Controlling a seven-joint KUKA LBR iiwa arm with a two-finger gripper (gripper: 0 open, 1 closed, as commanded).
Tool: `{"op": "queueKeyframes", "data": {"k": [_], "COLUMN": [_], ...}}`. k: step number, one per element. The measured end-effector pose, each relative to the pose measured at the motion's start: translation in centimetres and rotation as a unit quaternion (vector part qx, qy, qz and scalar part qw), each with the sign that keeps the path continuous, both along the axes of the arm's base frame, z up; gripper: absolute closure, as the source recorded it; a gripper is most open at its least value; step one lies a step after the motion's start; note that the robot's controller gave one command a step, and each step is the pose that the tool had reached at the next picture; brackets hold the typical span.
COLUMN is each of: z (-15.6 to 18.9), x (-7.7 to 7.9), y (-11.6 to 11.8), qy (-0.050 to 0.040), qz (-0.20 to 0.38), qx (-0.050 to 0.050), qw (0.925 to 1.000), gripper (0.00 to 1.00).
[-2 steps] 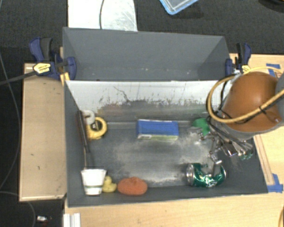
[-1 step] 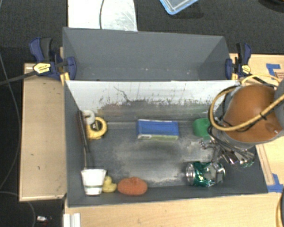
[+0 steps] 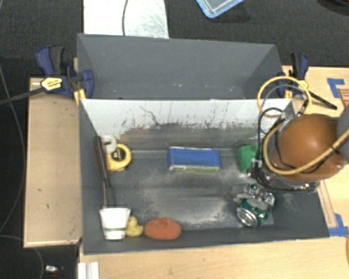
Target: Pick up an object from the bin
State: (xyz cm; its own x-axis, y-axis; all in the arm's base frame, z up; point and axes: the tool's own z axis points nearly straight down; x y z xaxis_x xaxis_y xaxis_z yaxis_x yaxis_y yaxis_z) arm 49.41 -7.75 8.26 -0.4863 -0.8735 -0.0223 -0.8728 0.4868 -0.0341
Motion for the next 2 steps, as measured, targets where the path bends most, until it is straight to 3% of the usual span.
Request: {"op": "queueKeyframes", "data": {"k": [2], "z": [0.93], "x": [0.01], "y": [-0.25], "qy": [-0.0078], "qz": [-0.005], "qx": [0.0], "qw": [1.0], "gripper": [1.0]}}
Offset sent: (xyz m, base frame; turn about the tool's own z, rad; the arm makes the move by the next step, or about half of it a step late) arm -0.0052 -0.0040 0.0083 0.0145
